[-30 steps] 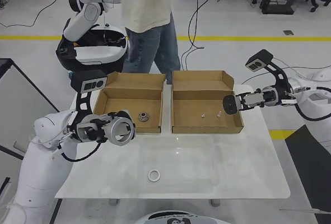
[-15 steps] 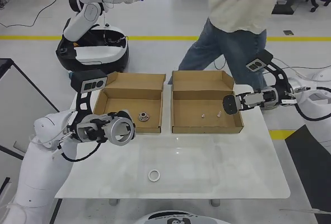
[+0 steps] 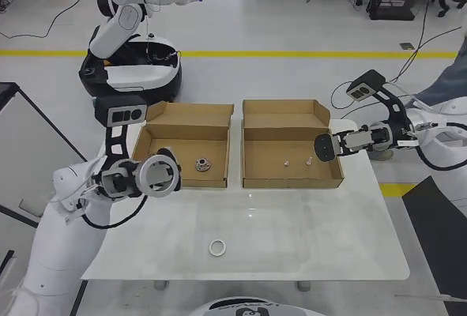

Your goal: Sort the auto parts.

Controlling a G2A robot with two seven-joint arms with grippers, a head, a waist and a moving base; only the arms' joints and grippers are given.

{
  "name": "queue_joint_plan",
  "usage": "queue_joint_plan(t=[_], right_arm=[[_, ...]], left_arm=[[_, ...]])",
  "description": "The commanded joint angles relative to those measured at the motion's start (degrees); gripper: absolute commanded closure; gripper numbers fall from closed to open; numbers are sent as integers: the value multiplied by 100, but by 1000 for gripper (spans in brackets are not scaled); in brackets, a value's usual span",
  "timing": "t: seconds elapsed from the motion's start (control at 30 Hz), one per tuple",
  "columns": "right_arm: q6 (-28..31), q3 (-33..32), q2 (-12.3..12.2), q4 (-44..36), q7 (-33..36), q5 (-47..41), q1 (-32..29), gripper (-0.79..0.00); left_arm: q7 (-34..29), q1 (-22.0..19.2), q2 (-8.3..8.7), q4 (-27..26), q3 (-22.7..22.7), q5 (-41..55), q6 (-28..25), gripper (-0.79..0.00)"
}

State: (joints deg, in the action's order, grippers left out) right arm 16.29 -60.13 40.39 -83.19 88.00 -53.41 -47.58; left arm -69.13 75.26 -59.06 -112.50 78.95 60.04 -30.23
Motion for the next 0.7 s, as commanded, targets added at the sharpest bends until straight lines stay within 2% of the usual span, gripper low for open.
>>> queue_joint_plan(t=[0.0, 0.37, 0.47, 0.67], right_arm=[[0, 0, 0, 0, 0, -2, 0, -785], [0, 0, 0, 0, 0, -2, 0, -785], [0, 0, 0, 0, 0, -2, 0, -785], [0, 0, 0, 0, 0, -2, 0, -785]], left_arm=[[-52, 5, -19, -8, -10, 275, -25, 0], [-343, 55, -90, 78, 42, 553, -4, 0], [-311, 78, -101, 89, 89, 373, -13, 0], [-195, 91, -96, 25, 187, -570, 32, 0]])
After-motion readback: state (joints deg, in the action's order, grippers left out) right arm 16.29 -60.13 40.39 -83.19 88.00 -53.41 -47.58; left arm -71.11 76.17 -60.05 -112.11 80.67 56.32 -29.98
